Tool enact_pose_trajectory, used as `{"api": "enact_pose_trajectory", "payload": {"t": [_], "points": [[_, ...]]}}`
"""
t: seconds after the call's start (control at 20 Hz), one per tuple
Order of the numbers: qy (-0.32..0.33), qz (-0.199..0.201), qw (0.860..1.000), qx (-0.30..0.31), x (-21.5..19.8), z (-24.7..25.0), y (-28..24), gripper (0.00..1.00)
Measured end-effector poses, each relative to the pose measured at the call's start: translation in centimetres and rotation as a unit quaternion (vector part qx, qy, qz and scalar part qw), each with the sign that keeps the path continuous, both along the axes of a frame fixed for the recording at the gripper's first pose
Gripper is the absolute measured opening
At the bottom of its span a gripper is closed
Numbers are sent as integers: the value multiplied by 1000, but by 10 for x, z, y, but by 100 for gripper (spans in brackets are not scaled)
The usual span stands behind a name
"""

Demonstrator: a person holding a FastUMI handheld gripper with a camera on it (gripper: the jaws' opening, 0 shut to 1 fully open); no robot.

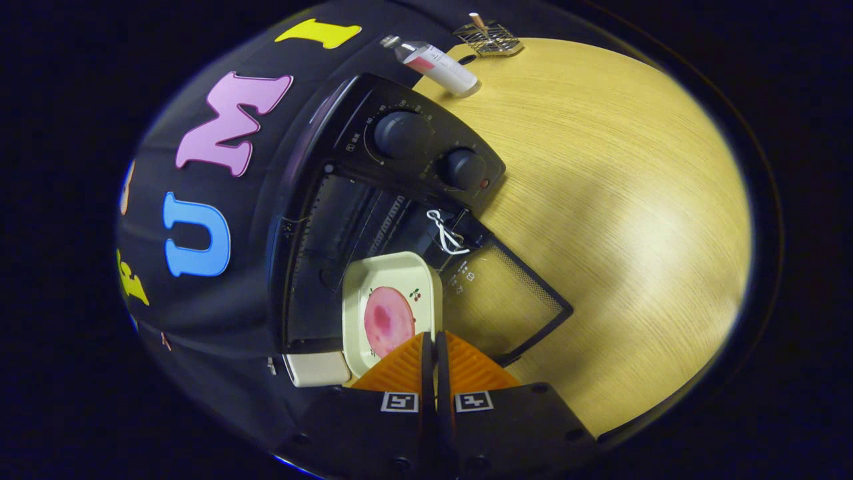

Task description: Open the toaster oven, put the food inside, and close the toaster oven door.

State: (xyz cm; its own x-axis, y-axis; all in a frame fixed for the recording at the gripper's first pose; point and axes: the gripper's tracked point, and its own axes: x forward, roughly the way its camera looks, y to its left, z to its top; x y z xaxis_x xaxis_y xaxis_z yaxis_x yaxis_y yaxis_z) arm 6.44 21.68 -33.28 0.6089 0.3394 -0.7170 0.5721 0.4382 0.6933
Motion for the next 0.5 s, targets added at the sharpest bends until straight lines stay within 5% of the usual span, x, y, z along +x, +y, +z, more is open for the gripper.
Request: {"api": "enact_pose_trajectory", "payload": {"t": [0.5], "points": [[23,-124,992,26,43,-7,21,6]]}}
